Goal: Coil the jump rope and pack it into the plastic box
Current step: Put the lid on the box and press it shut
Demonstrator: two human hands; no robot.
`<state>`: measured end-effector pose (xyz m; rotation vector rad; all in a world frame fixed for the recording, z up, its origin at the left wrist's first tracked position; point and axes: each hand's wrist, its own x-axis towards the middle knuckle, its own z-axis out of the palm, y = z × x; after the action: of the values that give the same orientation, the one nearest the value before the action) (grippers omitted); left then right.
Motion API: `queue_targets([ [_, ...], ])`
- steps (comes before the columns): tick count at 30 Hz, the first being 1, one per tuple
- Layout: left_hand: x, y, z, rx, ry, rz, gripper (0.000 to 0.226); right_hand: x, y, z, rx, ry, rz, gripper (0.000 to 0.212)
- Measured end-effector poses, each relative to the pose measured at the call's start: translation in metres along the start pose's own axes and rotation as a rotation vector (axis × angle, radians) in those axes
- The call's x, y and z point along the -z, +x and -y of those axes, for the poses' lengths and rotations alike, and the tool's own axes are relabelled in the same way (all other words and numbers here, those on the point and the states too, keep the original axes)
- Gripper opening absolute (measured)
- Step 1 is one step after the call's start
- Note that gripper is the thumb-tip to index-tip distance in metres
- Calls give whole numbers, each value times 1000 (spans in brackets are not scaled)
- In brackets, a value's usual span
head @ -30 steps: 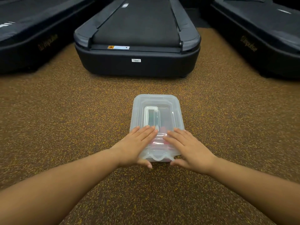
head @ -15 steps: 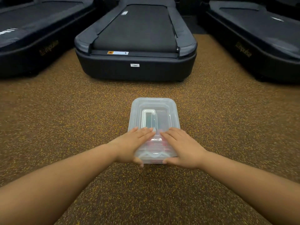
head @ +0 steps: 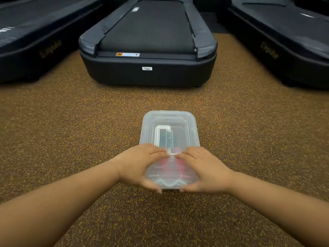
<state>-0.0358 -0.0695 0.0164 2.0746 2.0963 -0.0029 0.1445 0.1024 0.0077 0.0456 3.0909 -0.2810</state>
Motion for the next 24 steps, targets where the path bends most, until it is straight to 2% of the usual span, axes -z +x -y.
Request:
queue_targets([
  [2,1,8,3,65,-120,-125,79,9,5,-4,-55,158,10,82],
  [4,0,24,12,204,-205,-219,66,12,18,-11,-173,340,-89,66],
  [6,-1,46,24,341,-195,-200,65,9,38,-25,-305,392,-218,55],
  [9,-5,78,40,464,-185,-160,66,2,70,-47,-456,435,-299,56],
  [13,-6,108,55,534,-235,-222,63,-1,99,-68,-531,496,-290,59],
  [18,0,134,79,603,-249,-284,55,11,132,-88,-602,584,-238,49],
  [22,11,151,90,687,-303,-237,48,23,154,-97,-637,580,-111,42],
  [24,13,156,91,732,-319,-205,49,24,162,-101,-685,616,-55,47],
])
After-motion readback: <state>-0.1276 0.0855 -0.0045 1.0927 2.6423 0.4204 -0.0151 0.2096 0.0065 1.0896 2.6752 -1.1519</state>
